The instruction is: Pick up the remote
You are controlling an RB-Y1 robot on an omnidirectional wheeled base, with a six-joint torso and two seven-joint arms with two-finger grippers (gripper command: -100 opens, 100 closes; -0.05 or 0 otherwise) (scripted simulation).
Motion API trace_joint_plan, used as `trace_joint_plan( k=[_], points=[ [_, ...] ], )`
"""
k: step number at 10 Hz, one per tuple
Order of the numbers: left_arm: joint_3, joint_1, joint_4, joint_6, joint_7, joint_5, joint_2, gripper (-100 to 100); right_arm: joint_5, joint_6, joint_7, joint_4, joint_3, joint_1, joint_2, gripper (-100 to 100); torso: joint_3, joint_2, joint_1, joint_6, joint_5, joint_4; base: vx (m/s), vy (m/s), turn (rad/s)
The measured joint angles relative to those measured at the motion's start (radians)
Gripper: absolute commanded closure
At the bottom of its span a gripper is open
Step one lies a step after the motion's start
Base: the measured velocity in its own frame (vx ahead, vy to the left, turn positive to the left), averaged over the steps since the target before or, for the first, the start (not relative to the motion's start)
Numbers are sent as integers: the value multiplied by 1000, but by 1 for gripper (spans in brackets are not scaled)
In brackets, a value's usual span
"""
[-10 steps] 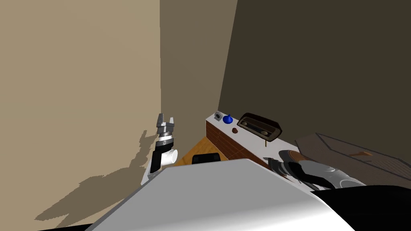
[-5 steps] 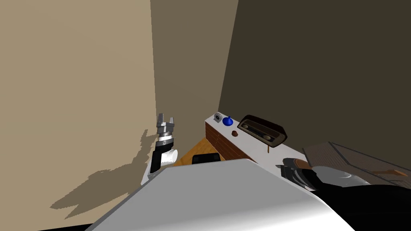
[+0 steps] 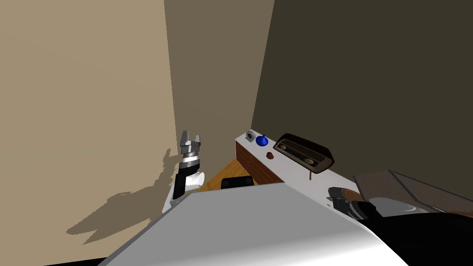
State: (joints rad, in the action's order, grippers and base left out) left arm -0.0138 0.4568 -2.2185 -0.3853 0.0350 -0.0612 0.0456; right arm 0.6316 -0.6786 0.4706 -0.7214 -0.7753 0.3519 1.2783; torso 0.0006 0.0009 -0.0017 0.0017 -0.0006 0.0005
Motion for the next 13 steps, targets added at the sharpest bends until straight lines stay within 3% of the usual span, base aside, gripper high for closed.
trace_joint_plan(
  k=[3, 4, 8, 9, 10, 12, 13],
  points=[
    [0, 0, 0, 0, 0, 0, 0, 0, 5, 29, 12, 26, 1, 3, -54, -100, 0, 0, -1, 0, 0, 0, 5, -31, 39],
    [0, 0, 0, 0, 0, 0, 0, 0, 5, 30, 14, 27, 2, 4, -56, 100, 0, 1, 0, 0, 0, 0, 0, 0, 0],
    [0, 0, 0, 0, 0, 0, 0, 0, 4, 30, 13, 27, 2, 3, -56, 100, 0, 1, 1, 0, 0, 0, 0, 0, 0],
    [0, 0, 0, 0, 0, 0, 0, 0, 5, 30, 14, 27, 2, 3, -56, 0, 0, 1, 1, 0, 0, 0, 0, 0, 0],
    [0, 0, 0, 0, 0, 0, 0, 0, 5, 30, 14, 27, 2, 3, -56, 100, 0, 1, 1, 0, 0, 0, -6, 28, -67],
    [0, 0, 0, 0, 0, 0, 0, 0, 2, 19, 2, 1, -1, 3, -17, 100, 1, 1, 5, 1, 1, 0, -5, 39, -55],
    [0, 0, 0, 0, 0, 0, 0, 0, 2, 16, 1, 0, -1, 3, -15, 0, 1, 1, 3, 1, 1, 0, 0, 0, 0]
  ],
)
